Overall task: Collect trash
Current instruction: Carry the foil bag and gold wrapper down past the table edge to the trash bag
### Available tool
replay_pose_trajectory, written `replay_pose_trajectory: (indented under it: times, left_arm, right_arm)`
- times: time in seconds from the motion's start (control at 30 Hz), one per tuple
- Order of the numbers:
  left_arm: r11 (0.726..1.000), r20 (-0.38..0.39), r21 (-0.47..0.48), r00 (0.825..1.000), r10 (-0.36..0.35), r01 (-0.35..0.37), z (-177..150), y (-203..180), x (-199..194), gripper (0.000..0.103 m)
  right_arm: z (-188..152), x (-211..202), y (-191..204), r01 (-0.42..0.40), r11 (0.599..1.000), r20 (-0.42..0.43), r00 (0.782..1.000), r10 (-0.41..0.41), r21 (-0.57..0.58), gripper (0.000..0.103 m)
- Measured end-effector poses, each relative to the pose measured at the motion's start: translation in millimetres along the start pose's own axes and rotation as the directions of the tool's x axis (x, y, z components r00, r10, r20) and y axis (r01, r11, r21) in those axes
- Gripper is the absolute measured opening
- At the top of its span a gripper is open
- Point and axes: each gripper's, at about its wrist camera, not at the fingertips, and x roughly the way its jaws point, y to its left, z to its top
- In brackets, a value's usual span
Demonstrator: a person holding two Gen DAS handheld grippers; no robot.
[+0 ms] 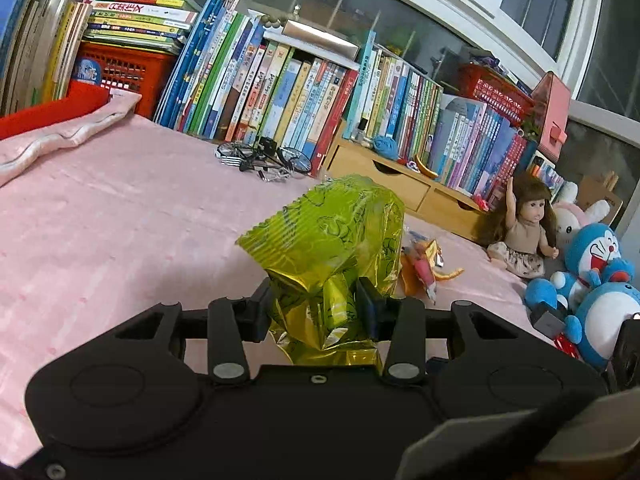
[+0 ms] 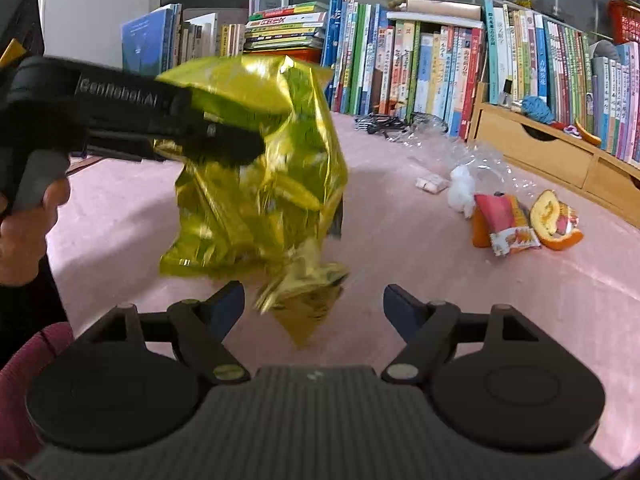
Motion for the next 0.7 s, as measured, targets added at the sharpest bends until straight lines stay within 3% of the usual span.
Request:
replay_pose_trajectory:
  times: [0.13, 0.2, 0.3, 0.33, 0.5, 0.7]
  left_arm:
    - [1.0, -0.002, 0.007, 1.0, 0.007, -0.007, 0.4, 1.6, -0.6, 0.041]
    - [1.0, 0.003, 0.016, 1.0, 0.01, -0.01, -0.1, 1.4, -2.8, 0.041]
    - [1.0, 0.005, 0.003, 1.0, 0.017, -0.017, -0.3, 2.0, -4.4, 0.041]
    - [1.0, 0.005, -0.001, 1.0, 0.017, -0.017, -0.5, 2.7, -5.0, 0.041]
    - [0.999, 0.026, 0.007, 0.999, 0.031, -0.031, -3.8, 3.6, -17.4, 0.041]
    - [0.999, 0.028, 0.0, 0.999, 0.042, -0.042, -14.2, 3.5, -31.5, 0.041]
  right_arm:
    - [1.7, -1.6, -2.9, -0.009, 1.0, -0.002, 1.0, 0.009, 0.013, 0.072]
    - [0.4, -4.0, -3.2, -0.015, 1.0, -0.002, 1.0, 0.015, 0.01, 0.053]
    - [-3.1, -7.3, -3.3, -0.013, 1.0, -0.005, 1.0, 0.013, 0.007, 0.04]
    - [-4.8, -8.8, -3.2, -0.013, 1.0, -0.012, 1.0, 0.013, 0.012, 0.04]
    - [-15.2, -33.5, -6.0, -0.014, 0.998, 0.031, 0.999, 0.012, 0.058, 0.068]
    - [-26.1, -46.9, -2.0, 0.026, 0.996, 0.022, 0.999, -0.028, 0.088, 0.069]
